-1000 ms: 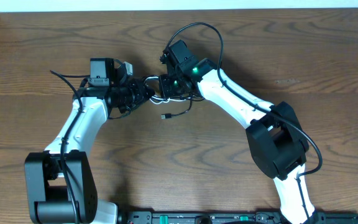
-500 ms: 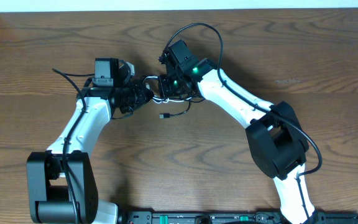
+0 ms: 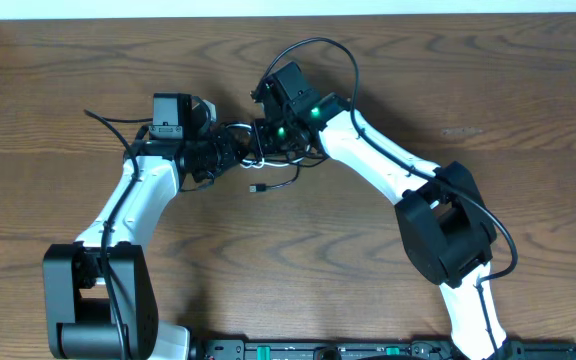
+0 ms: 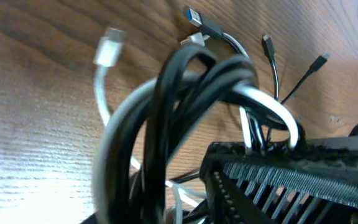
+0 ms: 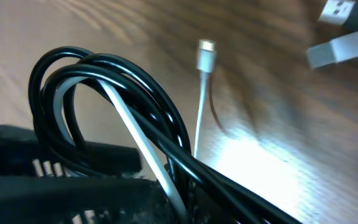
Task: Untangle cables
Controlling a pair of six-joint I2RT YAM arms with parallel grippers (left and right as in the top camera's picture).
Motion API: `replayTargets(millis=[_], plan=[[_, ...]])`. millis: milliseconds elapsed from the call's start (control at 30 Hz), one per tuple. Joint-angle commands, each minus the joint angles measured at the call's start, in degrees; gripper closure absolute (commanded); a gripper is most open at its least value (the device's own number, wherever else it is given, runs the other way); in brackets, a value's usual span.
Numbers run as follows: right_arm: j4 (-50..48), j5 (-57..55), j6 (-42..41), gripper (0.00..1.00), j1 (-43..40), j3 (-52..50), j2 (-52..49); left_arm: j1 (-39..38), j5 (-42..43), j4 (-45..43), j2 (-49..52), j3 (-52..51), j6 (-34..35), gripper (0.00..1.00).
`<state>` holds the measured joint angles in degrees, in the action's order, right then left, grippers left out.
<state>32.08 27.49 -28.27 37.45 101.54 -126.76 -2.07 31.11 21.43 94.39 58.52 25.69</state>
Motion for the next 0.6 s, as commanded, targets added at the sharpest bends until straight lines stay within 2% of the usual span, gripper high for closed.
replayTargets(millis=[0,67,100,133,333,367,400,567], plan=[[-0.66,4.02,-1.11,0.99,0.37,-0.02,0.0,-0.28,-0.39,0.11,-0.07,0.52,-0.09,0.65],[-1.27,4.46,-1.36,0.99,0.28,-0.02,0.0,-0.28,-0.74,0.11,-0.07,0.52,-0.09,0.66],[-1.31,4.44,-1.55,0.99,0.22,-0.02,0.0,-0.28,-0.74,0.11,-0.07,0.52,-0.09,0.74],[-1.31,4.31,-1.53,0.99,0.11,-0.02,0.0,-0.28,-0.74,0.11,-0.07,0.52,-0.09,0.78],[0.7,-2.47,-0.98,0.99,0.04,-0.04,0.0,-0.28,-0.74,0.11,-0.07,0.52,-0.39,0.81],[0.7,-2.89,-0.76,0.99,0.04,-0.04,0.0,-0.28,-0.72,0.11,-0.07,0.52,-1.2,0.9],[0.74,-3.61,-0.76,0.99,0.04,-0.04,0.0,-0.28,-0.72,0.11,-0.07,0.52,-2.38,0.92],[2.43,-12.9,0.28,0.99,0.04,-0.04,0.0,-0.28,-0.7,0.11,-0.07,0.52,-4.7,0.92]])
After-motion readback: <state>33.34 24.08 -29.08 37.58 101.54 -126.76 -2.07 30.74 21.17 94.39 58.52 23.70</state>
